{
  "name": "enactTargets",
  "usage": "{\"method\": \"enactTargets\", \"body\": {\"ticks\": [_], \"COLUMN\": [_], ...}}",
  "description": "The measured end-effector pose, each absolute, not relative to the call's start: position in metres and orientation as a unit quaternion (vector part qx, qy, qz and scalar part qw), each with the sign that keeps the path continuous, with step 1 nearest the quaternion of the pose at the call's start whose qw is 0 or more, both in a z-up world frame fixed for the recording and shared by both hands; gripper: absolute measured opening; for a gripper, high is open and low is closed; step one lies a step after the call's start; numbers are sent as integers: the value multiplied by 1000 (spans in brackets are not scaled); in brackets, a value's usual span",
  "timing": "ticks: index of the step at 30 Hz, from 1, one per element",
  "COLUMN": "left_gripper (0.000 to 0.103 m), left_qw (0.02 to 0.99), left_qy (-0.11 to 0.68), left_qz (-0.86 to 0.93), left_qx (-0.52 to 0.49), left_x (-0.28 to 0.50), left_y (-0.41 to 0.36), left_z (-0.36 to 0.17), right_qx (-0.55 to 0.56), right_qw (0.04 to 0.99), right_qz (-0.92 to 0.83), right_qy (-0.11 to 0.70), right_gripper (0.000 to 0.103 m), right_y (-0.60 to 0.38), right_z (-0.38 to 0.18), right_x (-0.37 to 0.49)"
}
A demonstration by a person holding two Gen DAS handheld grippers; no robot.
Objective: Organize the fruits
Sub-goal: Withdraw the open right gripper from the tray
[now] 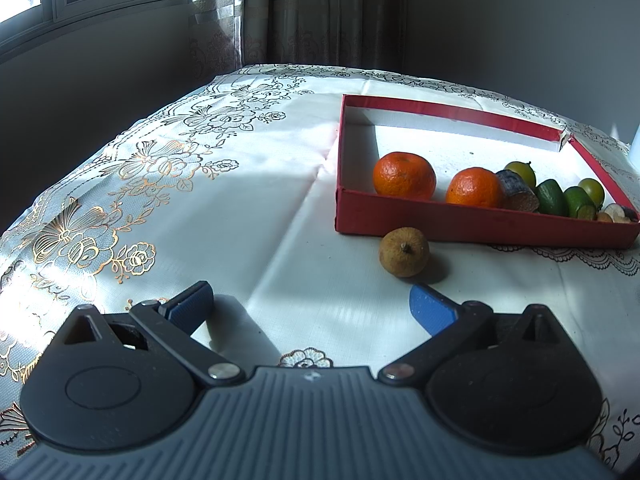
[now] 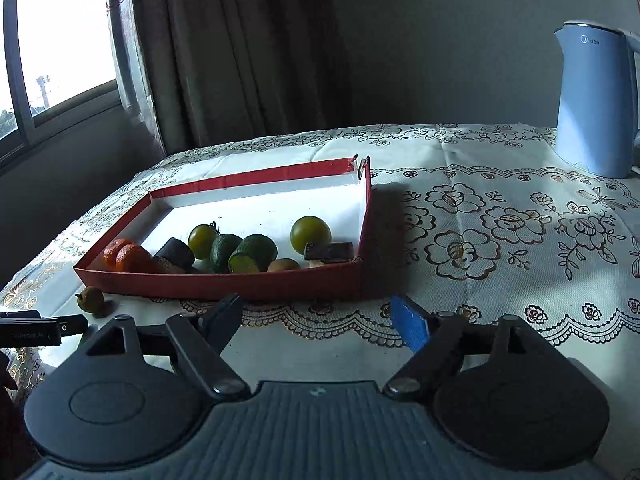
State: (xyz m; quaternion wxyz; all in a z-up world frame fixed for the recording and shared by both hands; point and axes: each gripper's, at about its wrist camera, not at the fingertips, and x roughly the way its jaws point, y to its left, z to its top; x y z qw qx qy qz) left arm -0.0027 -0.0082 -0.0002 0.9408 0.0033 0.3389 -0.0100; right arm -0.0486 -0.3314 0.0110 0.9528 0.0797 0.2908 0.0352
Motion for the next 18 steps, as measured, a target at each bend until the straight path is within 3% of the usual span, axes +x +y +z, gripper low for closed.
{"method": "enactTargets", "body": {"ticks": [4,8,18], "left_gripper": [103,103,103], "left_qw": [941,941,951], "left_qy": [339,339,309], "left_qz": [-10,-10,10], "left_qx": [3,3,30], "left_x": [-3,-2,-14], "left_y": [-8,-8,-16], "left_z": [0,0,7], "right_qx": [79,68,74], "right_qw": [946,944,943], "right_qz": [33,41,50], "right_qy": [312,320,320], "right_gripper": [82,91,94], "right_y": [-327,-323,-324], "right_z": [-2,-3,-3], "right_x": [-42,-40,-40]}}
